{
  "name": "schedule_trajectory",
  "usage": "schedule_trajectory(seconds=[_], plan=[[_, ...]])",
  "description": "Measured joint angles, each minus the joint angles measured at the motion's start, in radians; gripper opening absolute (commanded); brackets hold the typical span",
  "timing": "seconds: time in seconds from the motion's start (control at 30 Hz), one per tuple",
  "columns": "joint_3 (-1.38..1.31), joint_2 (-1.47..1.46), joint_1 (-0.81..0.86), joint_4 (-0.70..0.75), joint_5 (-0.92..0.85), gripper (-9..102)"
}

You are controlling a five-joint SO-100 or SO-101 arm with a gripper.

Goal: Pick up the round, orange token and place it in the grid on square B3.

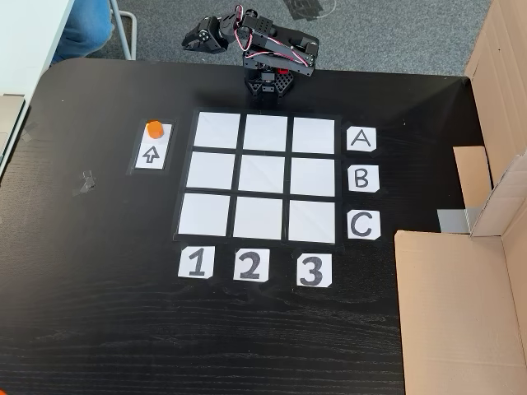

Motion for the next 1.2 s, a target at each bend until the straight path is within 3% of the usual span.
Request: schedule_trajectory(seconds=[0.87,1.2], plan=[[0.012,0.0,0.005,-0.029,0.026,-1],[-0.067,-0.13,-0.046,0.046,-0.011,0]])
